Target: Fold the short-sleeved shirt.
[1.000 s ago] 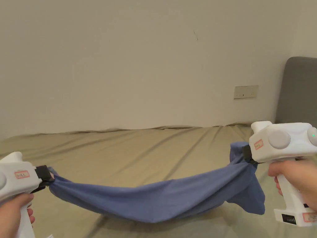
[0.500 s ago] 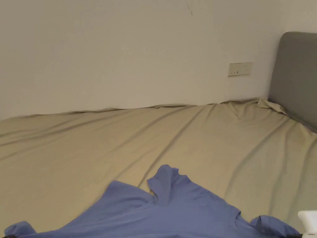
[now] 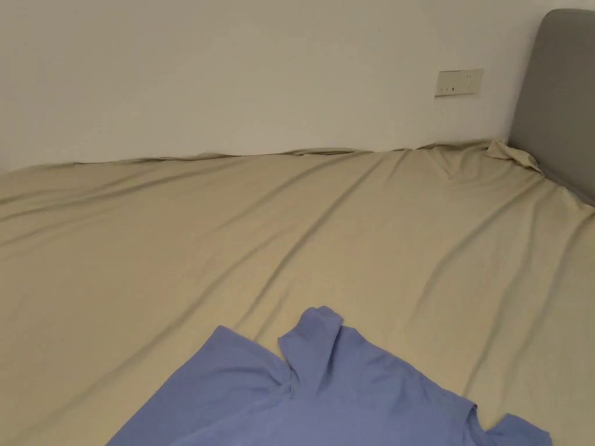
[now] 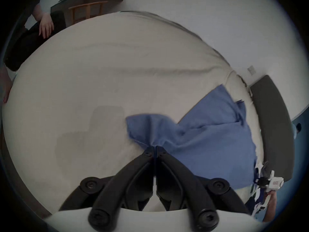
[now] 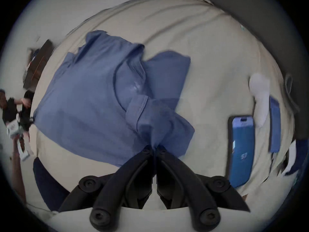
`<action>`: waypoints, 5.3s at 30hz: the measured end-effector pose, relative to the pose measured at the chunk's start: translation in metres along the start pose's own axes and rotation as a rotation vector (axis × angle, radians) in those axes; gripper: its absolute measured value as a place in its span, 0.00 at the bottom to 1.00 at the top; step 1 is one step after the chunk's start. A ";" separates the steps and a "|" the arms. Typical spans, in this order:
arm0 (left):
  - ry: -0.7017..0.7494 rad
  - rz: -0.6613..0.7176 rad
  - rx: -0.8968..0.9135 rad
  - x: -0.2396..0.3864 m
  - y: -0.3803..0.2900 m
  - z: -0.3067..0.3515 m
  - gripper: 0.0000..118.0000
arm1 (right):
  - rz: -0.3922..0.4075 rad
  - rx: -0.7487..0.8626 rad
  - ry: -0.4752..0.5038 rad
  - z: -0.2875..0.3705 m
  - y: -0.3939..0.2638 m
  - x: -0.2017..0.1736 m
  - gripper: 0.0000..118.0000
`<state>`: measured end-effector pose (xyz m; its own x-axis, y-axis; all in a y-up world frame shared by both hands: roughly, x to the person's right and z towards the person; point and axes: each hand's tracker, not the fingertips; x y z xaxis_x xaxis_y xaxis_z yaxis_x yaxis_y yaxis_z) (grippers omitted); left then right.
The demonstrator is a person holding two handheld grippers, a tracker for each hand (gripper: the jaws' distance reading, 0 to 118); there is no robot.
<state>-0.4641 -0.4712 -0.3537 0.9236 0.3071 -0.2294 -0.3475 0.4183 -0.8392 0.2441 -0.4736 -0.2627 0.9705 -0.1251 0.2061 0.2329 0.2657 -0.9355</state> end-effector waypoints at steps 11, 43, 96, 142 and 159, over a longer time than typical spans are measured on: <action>0.048 -0.038 -0.008 0.011 -0.005 0.008 1.00 | -0.083 0.050 0.058 0.012 0.004 0.001 0.96; 0.393 -0.233 0.104 0.038 0.007 -0.051 0.63 | 0.254 0.712 0.085 0.145 -0.013 -0.152 0.02; -0.253 -0.138 0.732 0.232 0.191 0.245 0.07 | 0.432 1.215 -0.300 0.386 0.189 -0.135 0.03; 0.046 -0.136 0.203 0.220 0.307 -0.118 0.07 | 0.212 0.390 -0.266 -0.009 0.378 -0.130 0.03; -0.145 -0.169 0.147 0.087 0.092 0.026 0.07 | 0.127 0.482 -0.070 0.067 0.131 -0.046 0.03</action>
<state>-0.4198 -0.3841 -0.4380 0.9415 0.3367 -0.0100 -0.2195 0.5906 -0.7766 0.2339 -0.3690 -0.3762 0.9911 -0.0033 0.1331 0.0988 0.6881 -0.7189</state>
